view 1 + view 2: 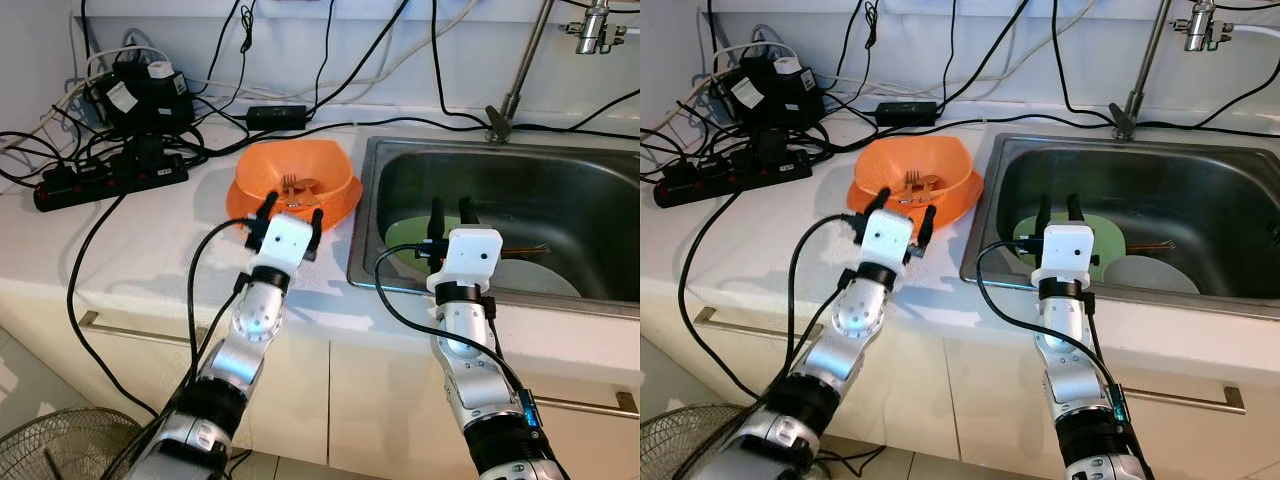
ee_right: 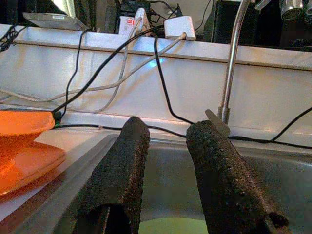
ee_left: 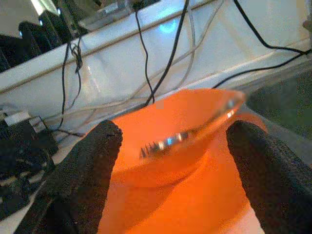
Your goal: Kitchen organization
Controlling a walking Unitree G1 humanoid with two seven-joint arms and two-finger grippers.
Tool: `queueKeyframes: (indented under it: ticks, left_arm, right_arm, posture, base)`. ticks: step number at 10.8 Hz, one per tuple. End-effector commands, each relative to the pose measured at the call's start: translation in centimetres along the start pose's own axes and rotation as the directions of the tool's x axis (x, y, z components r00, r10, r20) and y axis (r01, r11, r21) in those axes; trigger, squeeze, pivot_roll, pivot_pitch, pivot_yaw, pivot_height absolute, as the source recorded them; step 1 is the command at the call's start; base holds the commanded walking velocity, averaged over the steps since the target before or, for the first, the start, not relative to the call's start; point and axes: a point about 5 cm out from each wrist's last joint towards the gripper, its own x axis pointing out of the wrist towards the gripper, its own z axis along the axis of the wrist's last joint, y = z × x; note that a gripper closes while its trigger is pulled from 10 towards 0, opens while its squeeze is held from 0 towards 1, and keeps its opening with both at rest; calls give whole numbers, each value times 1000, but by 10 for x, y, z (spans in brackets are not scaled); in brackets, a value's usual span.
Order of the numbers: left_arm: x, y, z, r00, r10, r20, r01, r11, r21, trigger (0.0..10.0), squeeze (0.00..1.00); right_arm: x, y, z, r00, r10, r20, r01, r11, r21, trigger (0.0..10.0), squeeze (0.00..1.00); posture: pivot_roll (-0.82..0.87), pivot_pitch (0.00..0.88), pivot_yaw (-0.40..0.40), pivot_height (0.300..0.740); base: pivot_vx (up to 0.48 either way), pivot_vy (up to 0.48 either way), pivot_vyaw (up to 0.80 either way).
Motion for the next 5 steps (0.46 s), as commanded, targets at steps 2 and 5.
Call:
queueKeyframes:
  ticks: [2,5]
  left_arm:
    - [7,5,1,1000,19,-6,-19,1000,22,10000,0]
    - [12,11,-1,998,44,-36,-43,998,51,10000,0]
  right_arm:
    - [6,1,4,1000,3,15,-3,1000,3,10000,0]
    - [4,0,3,1000,0,13,0,1000,2,10000,0]
  posture:
    - [11,0,57,740]
    - [9,0,58,740]
  base:
    - [0,0,0]
    - [0,0,0]
